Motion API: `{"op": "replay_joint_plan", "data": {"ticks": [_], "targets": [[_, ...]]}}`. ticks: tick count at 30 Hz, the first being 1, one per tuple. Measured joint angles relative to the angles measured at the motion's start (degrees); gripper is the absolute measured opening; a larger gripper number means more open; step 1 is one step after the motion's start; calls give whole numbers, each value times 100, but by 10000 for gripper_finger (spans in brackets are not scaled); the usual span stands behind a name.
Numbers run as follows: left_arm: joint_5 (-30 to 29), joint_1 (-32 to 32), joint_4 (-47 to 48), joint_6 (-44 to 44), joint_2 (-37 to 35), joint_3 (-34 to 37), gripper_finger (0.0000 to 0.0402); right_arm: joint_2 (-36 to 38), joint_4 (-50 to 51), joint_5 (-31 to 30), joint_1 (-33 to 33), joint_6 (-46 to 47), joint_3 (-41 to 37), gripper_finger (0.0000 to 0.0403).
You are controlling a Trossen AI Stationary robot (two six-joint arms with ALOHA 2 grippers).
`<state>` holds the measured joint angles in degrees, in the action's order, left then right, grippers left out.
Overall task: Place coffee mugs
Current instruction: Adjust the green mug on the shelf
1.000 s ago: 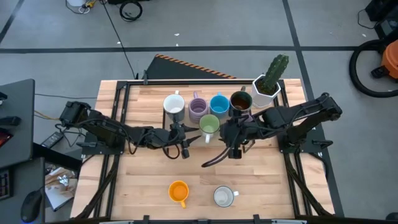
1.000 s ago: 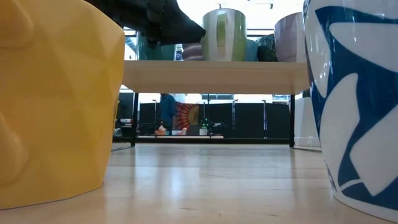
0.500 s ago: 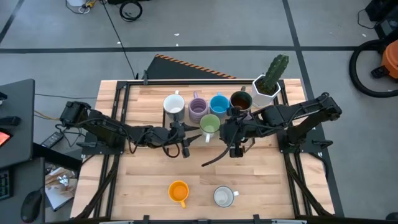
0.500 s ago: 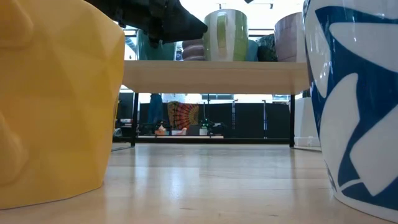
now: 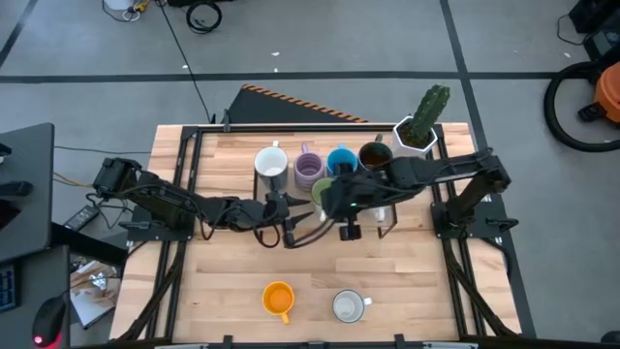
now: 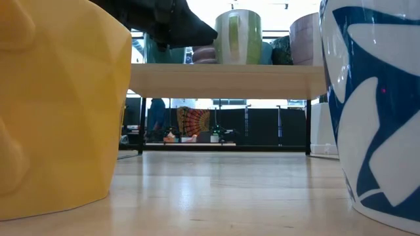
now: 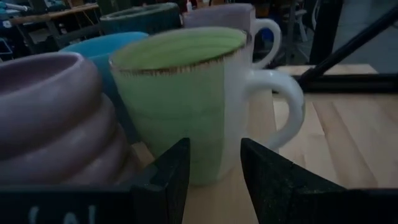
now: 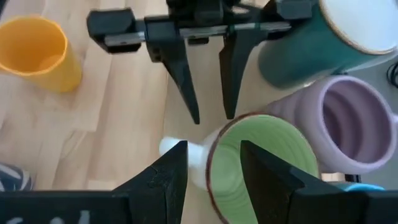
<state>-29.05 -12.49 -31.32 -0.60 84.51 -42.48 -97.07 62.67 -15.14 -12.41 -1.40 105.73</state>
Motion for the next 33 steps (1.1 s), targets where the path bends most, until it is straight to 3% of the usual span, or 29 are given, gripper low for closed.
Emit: {"op": "replay_joint_plan", "data": {"ticks": [6, 11, 21, 33], "targets": [[-41, -114, 738, 145, -309, 2, 149, -697, 813, 7, 180, 346, 1241, 167], [-185, -292, 1466, 248, -721, 0, 149, -1100, 1144, 173, 370, 586, 1802, 194], [-232, -492, 1953, 303, -964, 0, 149, -1345, 1317, 444, 580, 1019, 1876, 244], [-241, -490, 1943, 308, -964, 0, 149, -1566, 1511, 603, 584, 1094, 1864, 238]]}}
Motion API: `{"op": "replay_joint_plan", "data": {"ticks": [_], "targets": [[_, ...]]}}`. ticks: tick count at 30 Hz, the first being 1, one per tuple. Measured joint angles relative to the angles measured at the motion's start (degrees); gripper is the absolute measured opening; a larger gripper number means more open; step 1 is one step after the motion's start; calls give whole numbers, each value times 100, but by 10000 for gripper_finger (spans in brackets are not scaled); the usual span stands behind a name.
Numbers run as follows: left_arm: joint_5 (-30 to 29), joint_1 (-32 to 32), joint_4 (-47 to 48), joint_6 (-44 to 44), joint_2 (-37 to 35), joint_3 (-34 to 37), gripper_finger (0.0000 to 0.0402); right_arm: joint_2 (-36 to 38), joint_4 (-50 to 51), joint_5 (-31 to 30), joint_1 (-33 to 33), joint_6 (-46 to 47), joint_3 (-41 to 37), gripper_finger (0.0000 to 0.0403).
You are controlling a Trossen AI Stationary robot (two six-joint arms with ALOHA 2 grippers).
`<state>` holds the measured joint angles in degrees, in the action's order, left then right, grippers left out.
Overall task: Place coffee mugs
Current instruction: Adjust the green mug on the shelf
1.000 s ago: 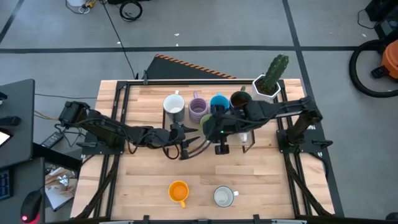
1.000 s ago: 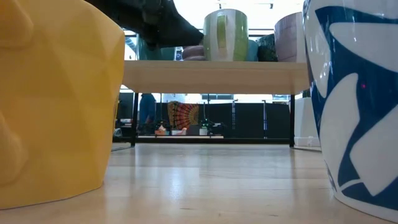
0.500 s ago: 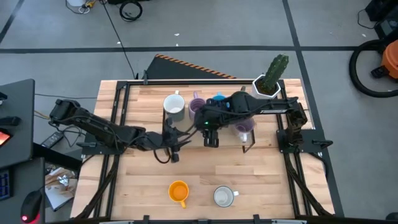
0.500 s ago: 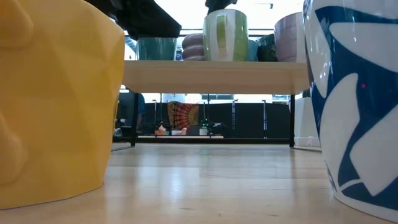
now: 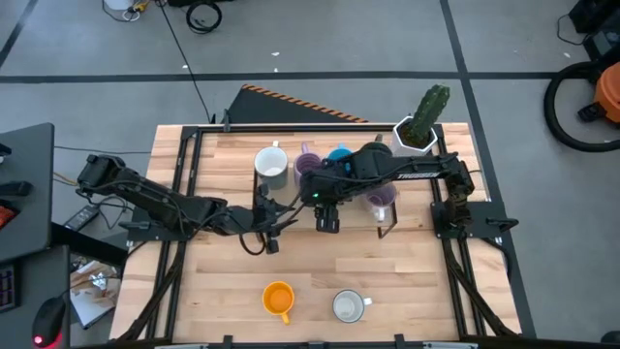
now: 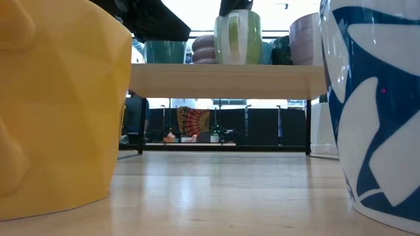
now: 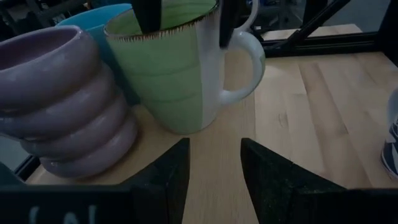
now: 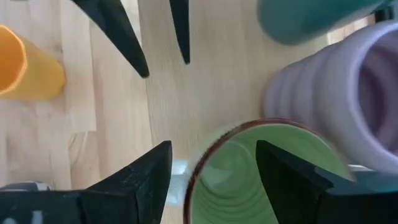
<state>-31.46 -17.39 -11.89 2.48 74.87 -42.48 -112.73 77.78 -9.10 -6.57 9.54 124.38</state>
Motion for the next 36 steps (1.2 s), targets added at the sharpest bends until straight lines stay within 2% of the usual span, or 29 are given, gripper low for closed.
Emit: {"op": "replay_joint_plan", "data": {"ticks": [14, 36], "targets": [[126, -17, -4, 37, 0, 0, 149, -72, 712, 458, 179, 205, -2, 237], [131, -46, -8, -12, 2, 0, 149, -52, 1205, 607, 341, 281, -2, 226]]}}
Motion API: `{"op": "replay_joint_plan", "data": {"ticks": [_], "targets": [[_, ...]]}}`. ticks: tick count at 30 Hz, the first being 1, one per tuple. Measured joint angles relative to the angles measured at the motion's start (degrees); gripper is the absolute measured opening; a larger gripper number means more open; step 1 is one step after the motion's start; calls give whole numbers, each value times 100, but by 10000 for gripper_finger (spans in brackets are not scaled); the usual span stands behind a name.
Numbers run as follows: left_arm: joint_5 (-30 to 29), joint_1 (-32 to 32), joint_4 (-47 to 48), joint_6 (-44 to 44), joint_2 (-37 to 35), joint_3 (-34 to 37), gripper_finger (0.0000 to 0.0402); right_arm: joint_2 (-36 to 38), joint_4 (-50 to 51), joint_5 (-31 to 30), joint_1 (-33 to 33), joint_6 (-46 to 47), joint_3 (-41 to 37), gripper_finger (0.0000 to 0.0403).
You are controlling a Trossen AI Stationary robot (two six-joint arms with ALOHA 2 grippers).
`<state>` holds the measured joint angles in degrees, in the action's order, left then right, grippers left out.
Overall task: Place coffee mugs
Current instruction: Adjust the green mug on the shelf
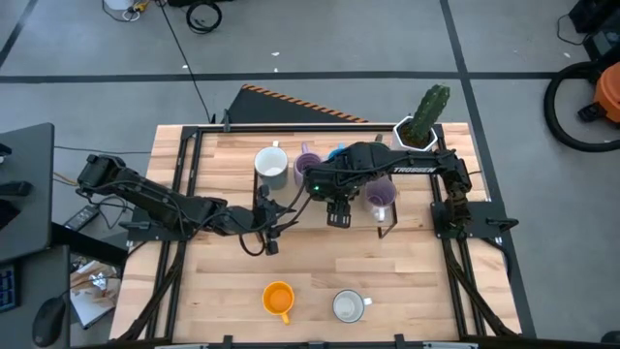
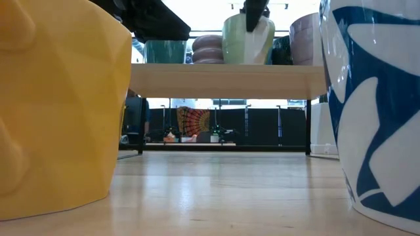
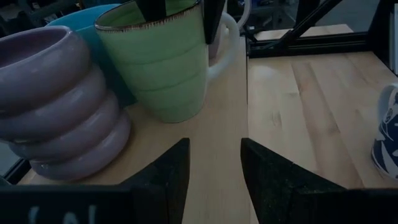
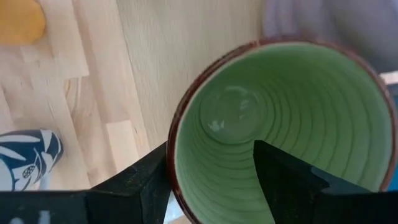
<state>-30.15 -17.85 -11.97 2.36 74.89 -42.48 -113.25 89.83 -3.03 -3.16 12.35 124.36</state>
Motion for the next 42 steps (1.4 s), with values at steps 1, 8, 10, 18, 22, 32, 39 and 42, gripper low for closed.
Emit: {"op": "replay_joint_plan", "data": {"ticks": [1, 8, 10, 18, 22, 32, 39, 42], "targets": [[0, -2, -5, -4, 0, 0, 149, 0, 26, 10, -2, 29, 0, 224], [7, -2, -11, -8, 0, 0, 149, 0, 23, 116, -2, 65, 0, 219], [7, -2, -11, -8, 0, 0, 149, 0, 23, 118, -2, 55, 0, 219], [213, -2, -17, -19, 0, 0, 149, 51, -18, 55, -86, -334, 125, 226], [209, 14, -126, -1, 148, 1, 149, 103, -17, -4, -107, -469, 144, 242], [193, 378, -803, -214, 588, 0, 149, 464, -131, -208, -249, -646, 144, 281], [181, 372, -803, -323, 623, 0, 149, 741, -268, -652, -443, -1040, 87, 286], [171, 393, -841, -286, 689, 0, 149, 855, -465, -657, -495, -1250, -133, 286]]}}
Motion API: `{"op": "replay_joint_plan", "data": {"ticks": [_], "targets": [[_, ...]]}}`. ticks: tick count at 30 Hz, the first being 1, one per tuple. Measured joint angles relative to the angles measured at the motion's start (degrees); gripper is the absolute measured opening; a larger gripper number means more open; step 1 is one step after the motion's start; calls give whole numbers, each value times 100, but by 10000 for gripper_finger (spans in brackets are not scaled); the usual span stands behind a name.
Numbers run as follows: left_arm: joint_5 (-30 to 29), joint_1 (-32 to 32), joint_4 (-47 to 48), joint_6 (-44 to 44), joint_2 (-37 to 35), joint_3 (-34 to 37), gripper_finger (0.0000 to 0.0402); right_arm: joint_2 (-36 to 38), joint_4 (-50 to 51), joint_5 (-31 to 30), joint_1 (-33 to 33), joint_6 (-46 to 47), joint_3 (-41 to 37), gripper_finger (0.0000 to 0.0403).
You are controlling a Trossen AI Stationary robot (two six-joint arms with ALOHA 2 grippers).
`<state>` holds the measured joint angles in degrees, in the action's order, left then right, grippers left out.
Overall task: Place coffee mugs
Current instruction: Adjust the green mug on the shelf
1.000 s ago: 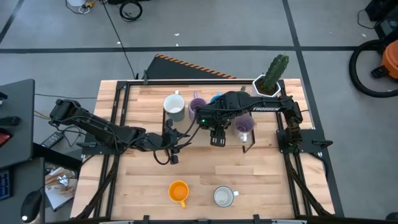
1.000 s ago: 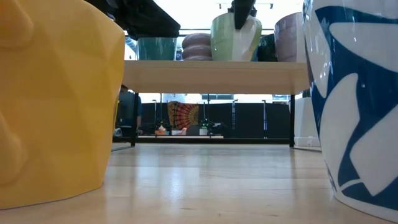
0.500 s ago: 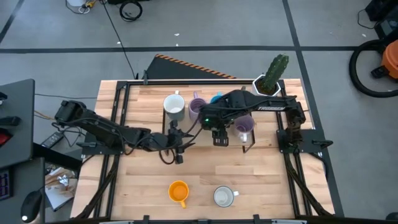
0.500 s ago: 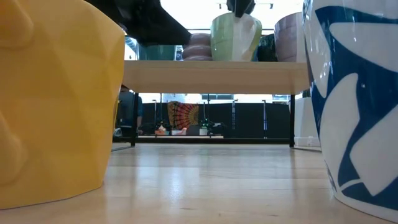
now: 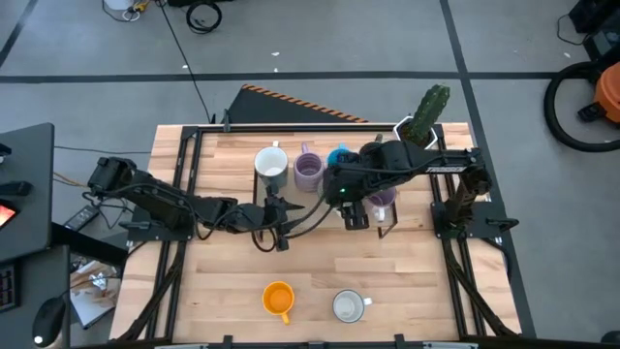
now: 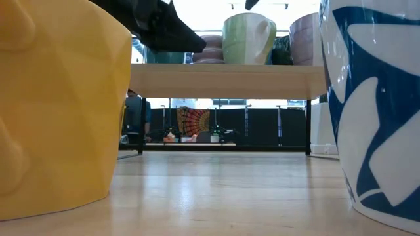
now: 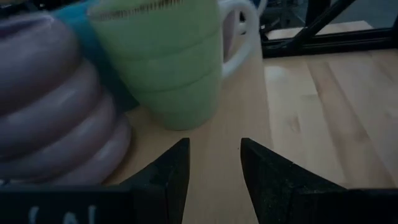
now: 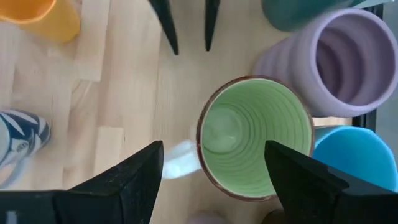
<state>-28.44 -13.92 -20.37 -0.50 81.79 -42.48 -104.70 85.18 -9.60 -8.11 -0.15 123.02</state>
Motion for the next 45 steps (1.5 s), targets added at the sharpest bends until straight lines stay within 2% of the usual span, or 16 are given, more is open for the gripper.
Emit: {"op": "replay_joint_plan", "data": {"ticks": [9, 18, 25, 35, 45], "targets": [[18, 140, -298, 154, 369, 0, 149, 231, 92, -524, -148, -513, -553, 286], [-36, 193, -759, -158, 382, 2, 149, 229, 88, -1067, -267, -980, -1239, 283], [-34, 271, -869, -213, 382, 2, 149, 229, -201, -1047, -281, -956, -1283, 268], [-10, 326, -1106, -272, 382, 2, 149, 229, -452, -978, -309, 3, -1283, 265], [689, 509, -1557, -333, 472, 2, 149, 227, -417, -471, -348, 365, -1283, 265]]}}
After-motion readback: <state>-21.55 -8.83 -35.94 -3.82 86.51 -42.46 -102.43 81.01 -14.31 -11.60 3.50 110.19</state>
